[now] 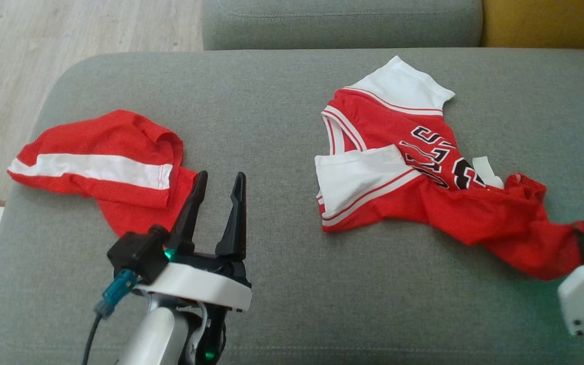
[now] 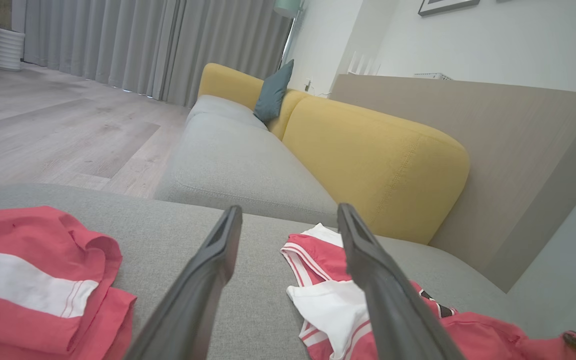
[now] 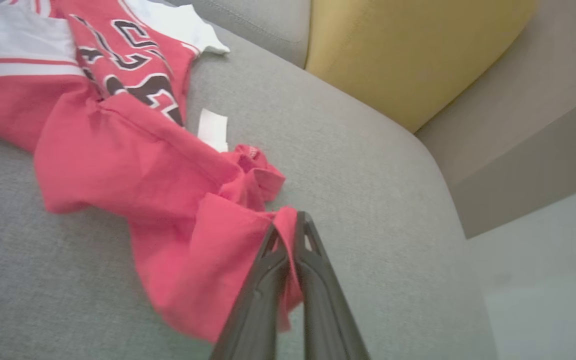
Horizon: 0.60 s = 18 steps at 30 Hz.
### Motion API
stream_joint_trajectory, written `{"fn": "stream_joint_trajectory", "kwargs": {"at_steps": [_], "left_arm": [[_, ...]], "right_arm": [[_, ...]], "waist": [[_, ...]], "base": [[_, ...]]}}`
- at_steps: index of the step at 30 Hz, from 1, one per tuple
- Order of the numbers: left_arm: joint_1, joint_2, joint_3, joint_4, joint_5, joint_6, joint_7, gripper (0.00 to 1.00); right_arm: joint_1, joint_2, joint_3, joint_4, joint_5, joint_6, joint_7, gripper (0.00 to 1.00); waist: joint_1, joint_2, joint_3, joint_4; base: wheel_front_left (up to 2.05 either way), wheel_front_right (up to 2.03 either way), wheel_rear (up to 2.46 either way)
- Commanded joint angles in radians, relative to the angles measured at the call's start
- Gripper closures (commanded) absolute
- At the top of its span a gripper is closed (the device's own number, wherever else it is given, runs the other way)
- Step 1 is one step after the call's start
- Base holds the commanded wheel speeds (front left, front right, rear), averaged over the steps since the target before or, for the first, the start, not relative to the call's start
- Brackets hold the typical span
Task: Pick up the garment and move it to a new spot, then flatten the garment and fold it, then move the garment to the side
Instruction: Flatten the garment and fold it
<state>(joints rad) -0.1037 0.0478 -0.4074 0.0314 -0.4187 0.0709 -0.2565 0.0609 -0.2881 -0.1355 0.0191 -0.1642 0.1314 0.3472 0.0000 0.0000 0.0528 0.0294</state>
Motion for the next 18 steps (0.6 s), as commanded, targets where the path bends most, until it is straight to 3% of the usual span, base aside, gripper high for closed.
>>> {"fn": "stream_joint_trajectory", "kwargs": {"at_steps": [1, 5, 6, 7, 13, 18], "left_arm": [[-0.023, 0.002, 0.028, -0.042, -0.01, 0.004, -0.005, 0.0], [-0.021, 0.002, 0.019, -0.04, -0.013, 0.002, -0.005, 0.0], [-0.021, 0.002, 0.019, -0.04, -0.013, 0.002, -0.005, 0.0], [-0.021, 0.002, 0.018, -0.039, -0.013, 0.001, -0.005, 0.0], [-0.017, 0.002, 0.021, -0.033, -0.009, -0.003, -0.005, 0.0], [-0.02, 0.002, 0.02, -0.032, -0.006, -0.004, -0.005, 0.0]], "right_arm": [[-0.006, -0.037, -0.002, -0.049, -0.002, -0.001, 0.01, 1.0], [0.005, -0.024, -0.088, -0.078, -0.044, -0.001, 0.048, 1.0], [0.006, -0.01, -0.117, -0.081, -0.063, -0.001, 0.057, 0.58], [0.01, 0.001, -0.134, -0.082, -0.088, -0.001, 0.063, 0.0], [-0.008, 0.142, -0.194, -0.106, -0.162, -0.001, -0.025, 0.0], [-0.042, 0.203, -0.153, -0.111, -0.121, -0.001, -0.154, 0.0]], "waist": [[0.0, 0.0, -0.001, 0.002], [0.0, 0.0, -0.004, 0.011], [0.0, 0.0, -0.005, 0.013], [0.0, 0.0, -0.006, 0.017], [0.0, 0.0, -0.012, 0.026], [0.0, 0.0, -0.011, 0.033]], "base": [[0.0, 0.0, 0.0], [0.0, 0.0, 0.0], [0.0, 0.0, 0.0], [0.0, 0.0, 0.0], [0.0, 0.0, 0.0], [0.0, 0.0, 0.0]]}}
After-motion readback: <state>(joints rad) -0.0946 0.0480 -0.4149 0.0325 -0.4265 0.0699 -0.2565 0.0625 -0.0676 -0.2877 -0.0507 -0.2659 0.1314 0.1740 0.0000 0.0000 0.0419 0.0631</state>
